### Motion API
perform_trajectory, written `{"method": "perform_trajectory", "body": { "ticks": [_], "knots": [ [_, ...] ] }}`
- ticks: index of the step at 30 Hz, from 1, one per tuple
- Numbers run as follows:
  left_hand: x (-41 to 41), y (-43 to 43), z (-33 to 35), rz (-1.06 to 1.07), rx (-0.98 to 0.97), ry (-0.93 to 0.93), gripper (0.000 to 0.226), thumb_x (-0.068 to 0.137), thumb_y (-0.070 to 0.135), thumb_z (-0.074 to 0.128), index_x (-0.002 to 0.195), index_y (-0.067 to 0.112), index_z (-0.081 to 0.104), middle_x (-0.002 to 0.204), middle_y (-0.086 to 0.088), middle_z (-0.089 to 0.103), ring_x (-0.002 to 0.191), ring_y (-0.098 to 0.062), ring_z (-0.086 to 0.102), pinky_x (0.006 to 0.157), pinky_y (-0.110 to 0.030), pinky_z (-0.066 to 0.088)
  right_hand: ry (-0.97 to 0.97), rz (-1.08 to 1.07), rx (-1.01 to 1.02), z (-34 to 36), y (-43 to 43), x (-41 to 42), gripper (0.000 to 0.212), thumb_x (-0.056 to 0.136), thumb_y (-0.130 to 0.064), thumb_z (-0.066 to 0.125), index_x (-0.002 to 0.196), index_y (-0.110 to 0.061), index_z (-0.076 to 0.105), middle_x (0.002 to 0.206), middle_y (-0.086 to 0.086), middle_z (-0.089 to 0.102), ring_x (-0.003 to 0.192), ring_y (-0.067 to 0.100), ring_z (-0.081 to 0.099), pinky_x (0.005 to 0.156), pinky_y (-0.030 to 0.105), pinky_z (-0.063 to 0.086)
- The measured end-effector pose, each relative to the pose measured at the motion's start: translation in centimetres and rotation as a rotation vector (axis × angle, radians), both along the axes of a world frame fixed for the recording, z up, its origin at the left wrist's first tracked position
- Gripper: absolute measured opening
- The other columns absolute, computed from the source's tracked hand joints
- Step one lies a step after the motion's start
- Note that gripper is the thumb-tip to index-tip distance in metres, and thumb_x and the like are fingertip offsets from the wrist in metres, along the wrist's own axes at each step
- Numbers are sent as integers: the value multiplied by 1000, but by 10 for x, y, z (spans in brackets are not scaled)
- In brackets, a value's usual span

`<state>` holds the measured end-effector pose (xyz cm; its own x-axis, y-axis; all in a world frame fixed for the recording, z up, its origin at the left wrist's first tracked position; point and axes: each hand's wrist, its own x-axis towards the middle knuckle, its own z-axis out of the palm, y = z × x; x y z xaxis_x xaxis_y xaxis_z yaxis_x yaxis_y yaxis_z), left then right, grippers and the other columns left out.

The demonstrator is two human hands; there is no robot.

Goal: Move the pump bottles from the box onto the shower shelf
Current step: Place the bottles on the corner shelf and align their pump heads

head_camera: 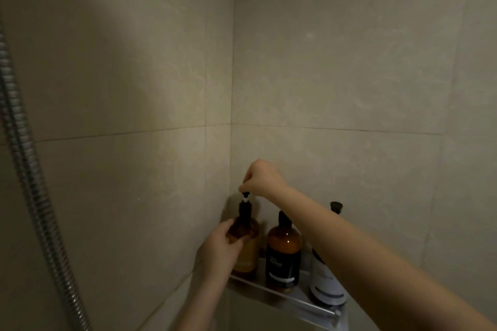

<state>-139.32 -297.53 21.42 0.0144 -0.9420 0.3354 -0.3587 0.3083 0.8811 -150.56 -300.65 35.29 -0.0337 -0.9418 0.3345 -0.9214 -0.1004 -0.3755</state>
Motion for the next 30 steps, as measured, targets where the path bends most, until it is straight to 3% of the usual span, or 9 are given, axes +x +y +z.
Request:
{"method": "perform_trajectory", "body": {
  "ticks": [6,13,17,20,26,30],
  "knots": [
    [0,-1,-1,-37,-18,26,46,76,21,71,120,25,60,111,7,68,90,0,57,70,-14,42,-31,140,27,-1,1,-5,21,82,-13,68,102,-10,72,104,7,71,93,18,64,73,23,49],
    [1,-3,-3,-43,12,31,53,77,22,71,128,25,54,121,3,64,111,-13,59,87,-25,47,-91,224,64,-4,0,-13,29,83,-8,66,113,-10,67,112,10,68,102,22,63,85,27,51],
    [1,-3,-3,-50,21,49,55,77,18,72,129,20,54,124,-2,63,114,-19,58,95,-33,48,-83,151,29,-5,-2,-10,38,77,-29,73,109,-10,69,97,3,68,85,14,60,67,23,47],
    [1,-3,-4,-57,17,73,55,77,14,71,129,18,53,125,-5,62,115,-19,58,97,-35,47,-41,132,49,-3,-2,-8,29,78,-24,73,104,-10,73,84,1,64,74,12,56,52,18,38],
    [2,-2,-4,-50,17,59,56,77,19,72,130,24,53,125,0,62,114,-16,58,94,-32,48,-53,250,128,2,3,-9,26,85,-1,62,110,-6,68,113,14,66,84,17,56,57,13,44],
    [3,-2,-4,-59,13,58,59,76,20,73,130,22,52,127,-2,61,115,-18,57,97,-36,48,-120,287,166,3,3,-15,26,86,3,59,109,-5,68,116,14,65,102,25,62,75,26,54]
  ]
}}
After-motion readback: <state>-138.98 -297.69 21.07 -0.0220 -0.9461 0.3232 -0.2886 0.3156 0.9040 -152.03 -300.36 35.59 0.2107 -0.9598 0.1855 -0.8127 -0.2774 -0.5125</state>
